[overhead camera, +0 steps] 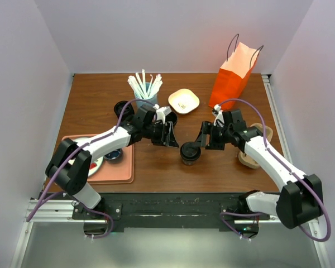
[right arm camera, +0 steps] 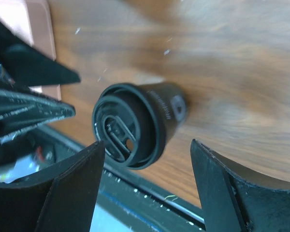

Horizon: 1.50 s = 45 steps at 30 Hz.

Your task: Pack the takeout coffee

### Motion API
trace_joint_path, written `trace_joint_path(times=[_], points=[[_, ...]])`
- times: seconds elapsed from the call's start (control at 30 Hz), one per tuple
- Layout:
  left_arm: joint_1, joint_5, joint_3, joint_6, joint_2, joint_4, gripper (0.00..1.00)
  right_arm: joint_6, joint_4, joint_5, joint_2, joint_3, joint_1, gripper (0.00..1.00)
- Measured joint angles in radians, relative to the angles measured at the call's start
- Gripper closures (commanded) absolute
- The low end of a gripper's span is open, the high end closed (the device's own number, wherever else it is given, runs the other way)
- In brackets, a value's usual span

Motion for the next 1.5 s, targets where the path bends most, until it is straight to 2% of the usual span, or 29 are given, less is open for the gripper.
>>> trace_joint_path(times=[0.2, 0.43, 0.7, 1.5], points=[[0.0, 0.029, 0.0, -0.001, 0.015, 0.033, 0.43, -0.032, 0.071, -0.159, 0.069, -0.03, -0.017, 0.27], [0.0, 0.037, 0.0, -0.005, 0.056, 0.053, 0.44, -0.056, 0.132, -0.253, 0.117, -0.047, -0.021, 0.33], [0.0, 0.04, -0.003, -0.005, 0.079, 0.066, 0.46, -0.074, 0.163, -0.289, 0.172, -0.067, -0.022, 0.34], [0.002, 0.045, -0.002, 0.001, 0.08, 0.041, 0.46, -0.047, 0.364, -0.403, 0.188, -0.186, -0.046, 0.5]])
